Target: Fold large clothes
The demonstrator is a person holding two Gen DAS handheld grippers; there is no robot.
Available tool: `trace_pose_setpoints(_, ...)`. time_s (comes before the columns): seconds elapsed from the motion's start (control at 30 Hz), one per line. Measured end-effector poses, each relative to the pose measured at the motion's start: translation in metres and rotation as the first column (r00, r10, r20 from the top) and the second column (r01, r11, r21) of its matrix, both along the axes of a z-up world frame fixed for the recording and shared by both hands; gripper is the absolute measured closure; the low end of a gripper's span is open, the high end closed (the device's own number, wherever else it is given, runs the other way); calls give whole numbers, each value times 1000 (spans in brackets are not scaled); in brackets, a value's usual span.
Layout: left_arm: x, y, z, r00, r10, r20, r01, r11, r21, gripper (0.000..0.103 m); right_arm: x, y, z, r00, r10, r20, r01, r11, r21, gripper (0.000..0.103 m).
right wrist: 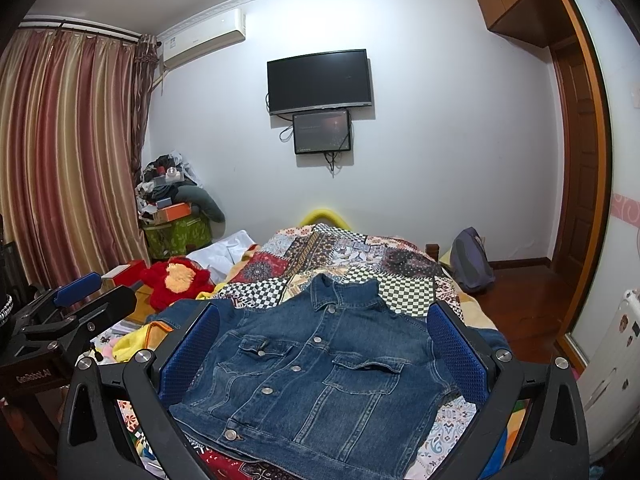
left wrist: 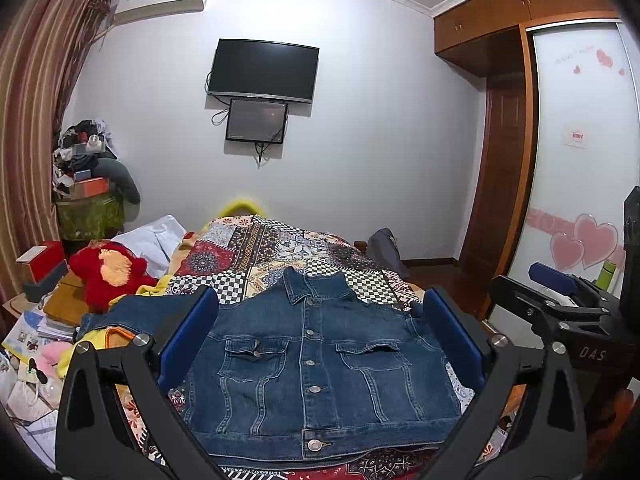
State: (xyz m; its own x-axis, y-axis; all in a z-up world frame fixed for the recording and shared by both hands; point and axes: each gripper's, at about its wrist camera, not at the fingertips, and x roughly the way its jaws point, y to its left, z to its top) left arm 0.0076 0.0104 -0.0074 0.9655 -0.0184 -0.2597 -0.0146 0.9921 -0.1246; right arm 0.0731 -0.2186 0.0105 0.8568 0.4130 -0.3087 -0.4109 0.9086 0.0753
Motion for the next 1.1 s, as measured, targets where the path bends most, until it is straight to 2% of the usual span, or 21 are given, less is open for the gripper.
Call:
trace_pose_setpoints(0.27,5,5,-3,1000,1,-14,-1,1000,-13,0,6,1,4,1000,0,-18,0,1000,-6,0)
trace_pose_setpoints(0.53,22,19,-11,1000,1,-31,-2,1000,-26,0,31,17,-6,997,7,-75,-10,999,-36,0)
trace_pose_setpoints(0.73,57,56,-29,993,53,-102,-60,996,-62,0,67,39,-24,989,11,-147,-20,998,-62,0)
trace_pose_setpoints(0.87,83,87,-51,976,145,-162,-156,986,-55,0,101,51,-41,975,24,-219,-35,998,-47,0)
trace_pose_setpoints(1.07,120,148,-99,931,241,-274,-267,962,-61,0,158,72,-67,950,27,-310,-52,996,-73,0)
trace_pose_setpoints(1.1,127,161,-110,916,268,-298,-297,953,-55,0,168,75,-72,946,26,-323,-53,996,-77,0)
